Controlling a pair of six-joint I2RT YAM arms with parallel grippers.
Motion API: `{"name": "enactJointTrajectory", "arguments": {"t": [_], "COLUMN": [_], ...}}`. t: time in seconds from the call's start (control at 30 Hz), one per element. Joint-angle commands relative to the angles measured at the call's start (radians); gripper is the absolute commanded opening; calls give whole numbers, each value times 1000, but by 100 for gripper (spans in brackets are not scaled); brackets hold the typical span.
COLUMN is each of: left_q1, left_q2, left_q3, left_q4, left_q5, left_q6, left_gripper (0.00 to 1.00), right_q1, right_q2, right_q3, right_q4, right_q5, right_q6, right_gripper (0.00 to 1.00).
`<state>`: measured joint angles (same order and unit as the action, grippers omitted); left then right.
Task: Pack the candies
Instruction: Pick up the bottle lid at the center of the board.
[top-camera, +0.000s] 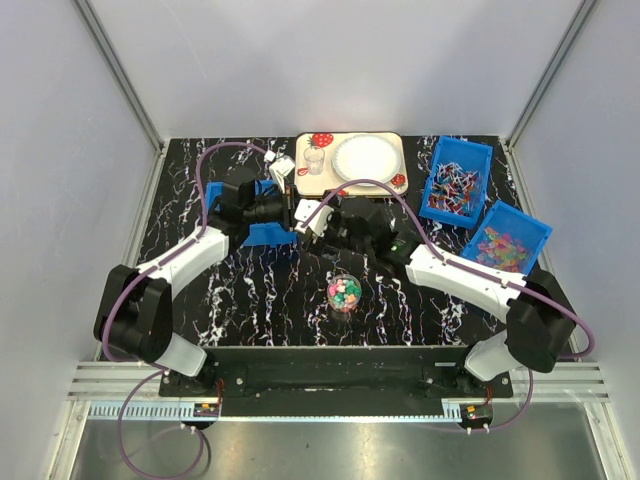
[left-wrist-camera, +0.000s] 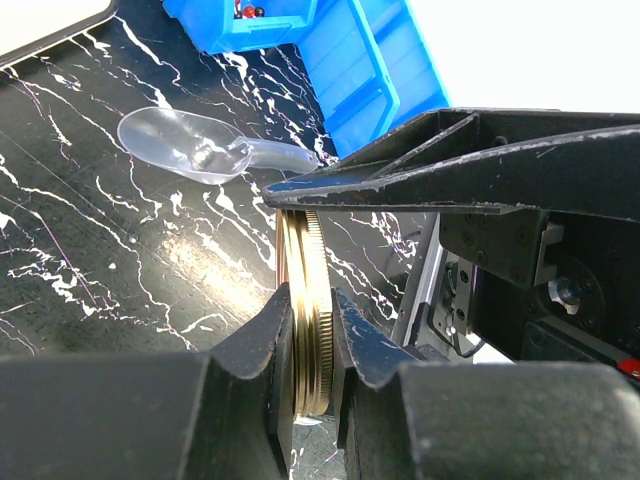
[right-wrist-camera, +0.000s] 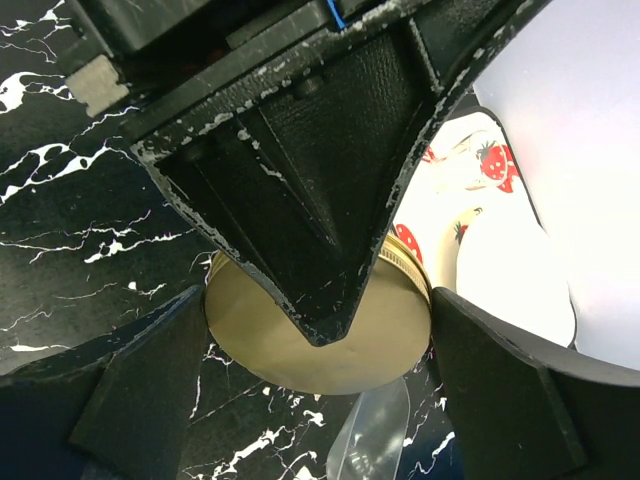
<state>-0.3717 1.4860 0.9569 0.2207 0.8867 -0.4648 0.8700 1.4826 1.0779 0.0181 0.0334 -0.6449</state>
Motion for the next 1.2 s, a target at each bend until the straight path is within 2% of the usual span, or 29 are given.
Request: {"name": "enactJointTrajectory", "arguments": {"t": [0.0,0.27,0.87,1.17], "left_q1": [8,16,24,25], "left_q2": [-3,-3,-6,-6], "left_q3": [-3,-3,-7,-7], "left_q4": [60,65,65,75], "left_q5": [23,29,35,43], "left_q6": [-2,-6,-5,-11], "left_gripper": [0,0,0,0], "right_q1": [15,14,12,9], "right_q2": [-21,-51,-71,-50], "right_q3": [10,-16,-27,-24], "right_q4": [22,2,5,11], "right_q5": [5,-9,-4,-10], "right_q6": [-13,-18,-9,-7], "right_gripper": [90,99,100,86]}}
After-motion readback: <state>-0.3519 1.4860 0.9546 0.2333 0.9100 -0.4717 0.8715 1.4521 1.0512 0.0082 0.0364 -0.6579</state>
